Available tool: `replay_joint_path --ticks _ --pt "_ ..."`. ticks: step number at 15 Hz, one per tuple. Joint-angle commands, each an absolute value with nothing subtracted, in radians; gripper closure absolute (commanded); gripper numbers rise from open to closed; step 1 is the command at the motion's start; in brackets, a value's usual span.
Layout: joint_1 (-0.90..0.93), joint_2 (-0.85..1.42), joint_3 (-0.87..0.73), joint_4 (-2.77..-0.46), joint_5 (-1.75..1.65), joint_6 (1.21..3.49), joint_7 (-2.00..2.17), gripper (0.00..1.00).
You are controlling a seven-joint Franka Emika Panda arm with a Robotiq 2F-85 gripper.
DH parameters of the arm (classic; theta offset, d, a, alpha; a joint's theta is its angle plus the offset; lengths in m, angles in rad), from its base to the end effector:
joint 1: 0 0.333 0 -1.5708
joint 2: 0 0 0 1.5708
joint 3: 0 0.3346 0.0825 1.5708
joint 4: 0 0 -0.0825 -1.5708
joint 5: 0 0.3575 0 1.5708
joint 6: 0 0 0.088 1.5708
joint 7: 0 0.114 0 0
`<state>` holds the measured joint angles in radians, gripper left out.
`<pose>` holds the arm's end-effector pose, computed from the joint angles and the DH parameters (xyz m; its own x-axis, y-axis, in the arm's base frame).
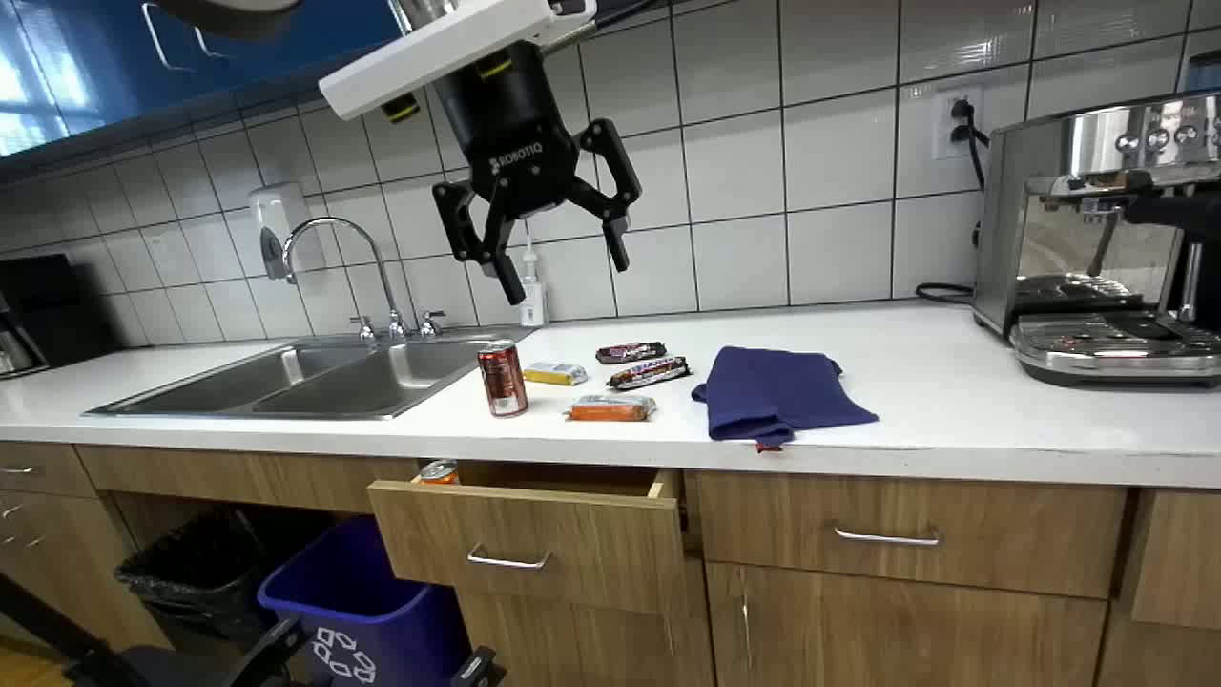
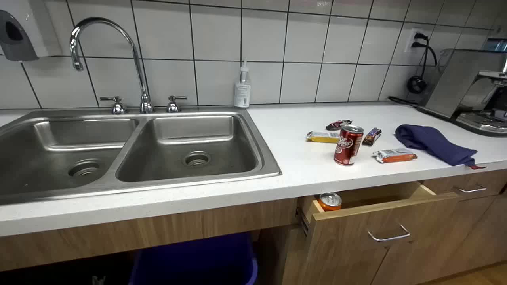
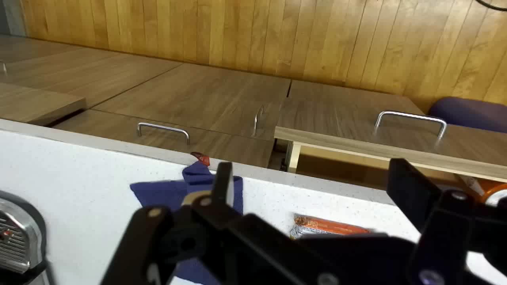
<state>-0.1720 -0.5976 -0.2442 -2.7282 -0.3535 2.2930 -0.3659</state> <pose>0.3025 -0.1441 0.4324 0.9768 0.2000 0.0768 0.1813 -0.9626 0.2012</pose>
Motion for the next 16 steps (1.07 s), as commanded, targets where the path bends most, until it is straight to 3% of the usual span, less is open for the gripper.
replay_joint_path --ticks 1,8,16 --pt "-0.179 -0.597 -0.236 -2.727 -0.347 2.291 -0.371 0.0" --pt "-0.177 -0.594 -0.23 -2.734 -0.35 2.307 -0.362 0.0" --pt "-0.179 -0.55 -0.187 -2.804 -0.362 2.493 -0.292 0.0"
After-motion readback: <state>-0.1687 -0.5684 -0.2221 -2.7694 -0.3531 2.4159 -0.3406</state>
